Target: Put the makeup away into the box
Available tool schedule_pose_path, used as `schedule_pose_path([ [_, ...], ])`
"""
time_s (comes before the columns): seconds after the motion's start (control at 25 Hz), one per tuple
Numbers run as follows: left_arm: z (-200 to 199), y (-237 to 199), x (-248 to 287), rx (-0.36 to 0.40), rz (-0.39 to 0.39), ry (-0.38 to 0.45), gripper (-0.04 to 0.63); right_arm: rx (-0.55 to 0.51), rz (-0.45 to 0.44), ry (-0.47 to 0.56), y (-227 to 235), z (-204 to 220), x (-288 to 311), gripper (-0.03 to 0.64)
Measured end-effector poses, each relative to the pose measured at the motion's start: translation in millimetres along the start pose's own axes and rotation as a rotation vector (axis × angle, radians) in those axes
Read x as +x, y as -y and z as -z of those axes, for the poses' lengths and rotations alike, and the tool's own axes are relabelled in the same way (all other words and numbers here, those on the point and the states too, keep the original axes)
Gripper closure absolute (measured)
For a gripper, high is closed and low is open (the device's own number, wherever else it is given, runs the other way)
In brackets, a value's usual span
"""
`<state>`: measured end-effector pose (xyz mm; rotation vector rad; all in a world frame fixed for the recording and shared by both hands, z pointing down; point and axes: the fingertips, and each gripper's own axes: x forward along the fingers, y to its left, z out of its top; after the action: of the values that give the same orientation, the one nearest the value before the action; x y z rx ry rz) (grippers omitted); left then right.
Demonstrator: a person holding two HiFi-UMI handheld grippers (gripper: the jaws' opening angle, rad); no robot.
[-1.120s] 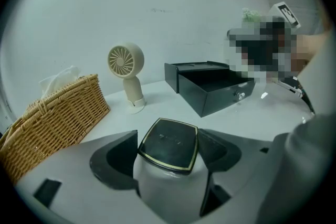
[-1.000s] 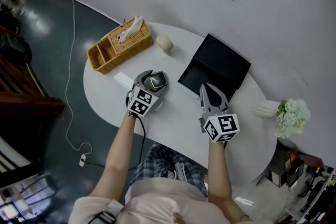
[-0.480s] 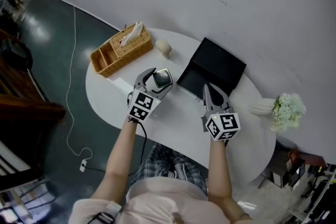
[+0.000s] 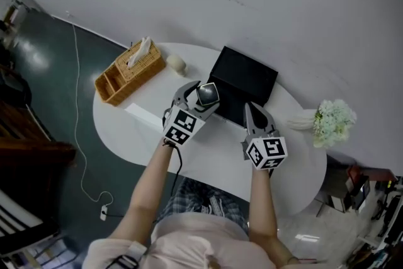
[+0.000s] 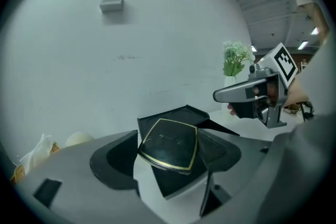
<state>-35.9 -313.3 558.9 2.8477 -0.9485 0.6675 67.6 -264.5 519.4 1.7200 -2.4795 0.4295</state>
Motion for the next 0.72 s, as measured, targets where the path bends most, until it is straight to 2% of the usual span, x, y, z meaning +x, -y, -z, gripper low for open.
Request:
schedule_pose_path([
  [0.4,12,46,57,-0.003,0.112,-0.106,0.222,0.030,0.071,-0.011,36,9,-13,0.601],
  [0.72,24,59,82,0.000,0.165,-0.224,0.222,0.031,0.081,-0.021,52,10,-10,0.601],
])
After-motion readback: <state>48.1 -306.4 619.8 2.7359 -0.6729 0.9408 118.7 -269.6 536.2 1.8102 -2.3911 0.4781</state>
